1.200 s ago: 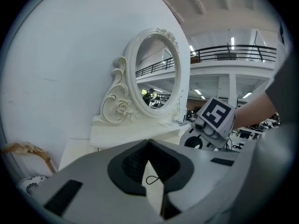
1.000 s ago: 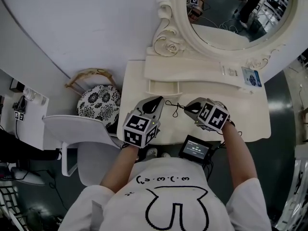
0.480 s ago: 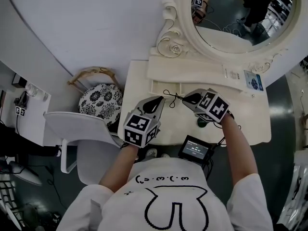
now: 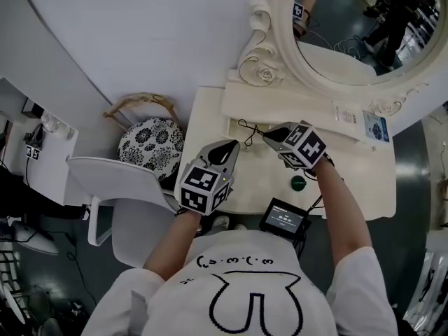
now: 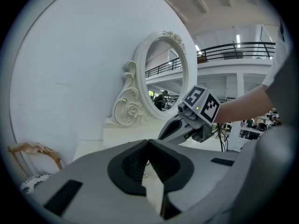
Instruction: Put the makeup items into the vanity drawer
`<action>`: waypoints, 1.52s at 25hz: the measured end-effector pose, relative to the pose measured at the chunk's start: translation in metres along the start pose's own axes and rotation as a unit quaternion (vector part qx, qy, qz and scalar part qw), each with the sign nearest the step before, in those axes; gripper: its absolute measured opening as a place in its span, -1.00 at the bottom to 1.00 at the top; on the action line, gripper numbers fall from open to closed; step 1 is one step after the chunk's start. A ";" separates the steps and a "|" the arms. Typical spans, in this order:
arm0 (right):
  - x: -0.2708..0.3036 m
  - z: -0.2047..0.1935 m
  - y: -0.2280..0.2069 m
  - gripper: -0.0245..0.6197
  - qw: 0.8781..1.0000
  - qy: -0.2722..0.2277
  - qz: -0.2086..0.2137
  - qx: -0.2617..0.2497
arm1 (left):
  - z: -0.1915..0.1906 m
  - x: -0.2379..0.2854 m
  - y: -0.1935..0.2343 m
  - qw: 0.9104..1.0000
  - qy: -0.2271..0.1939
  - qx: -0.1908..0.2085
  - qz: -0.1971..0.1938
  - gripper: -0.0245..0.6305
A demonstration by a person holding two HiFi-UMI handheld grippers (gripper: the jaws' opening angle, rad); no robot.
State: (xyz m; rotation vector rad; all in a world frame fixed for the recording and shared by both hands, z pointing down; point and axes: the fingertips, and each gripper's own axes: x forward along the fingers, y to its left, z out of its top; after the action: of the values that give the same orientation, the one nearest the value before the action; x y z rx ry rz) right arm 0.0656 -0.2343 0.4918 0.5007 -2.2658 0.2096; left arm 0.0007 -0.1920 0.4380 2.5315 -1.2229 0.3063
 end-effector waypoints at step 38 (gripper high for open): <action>0.053 -0.024 -0.025 -0.90 0.937 0.064 0.082 0.333 | 0.000 0.005 0.032 1.000 0.000 -0.019 0.013 -0.94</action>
State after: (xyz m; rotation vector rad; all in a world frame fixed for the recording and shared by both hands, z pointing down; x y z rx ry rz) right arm 0.0600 -0.2649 0.5469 0.6146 -2.0696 1.0859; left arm -0.0213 -0.2142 0.4453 2.4861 -1.2505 0.2867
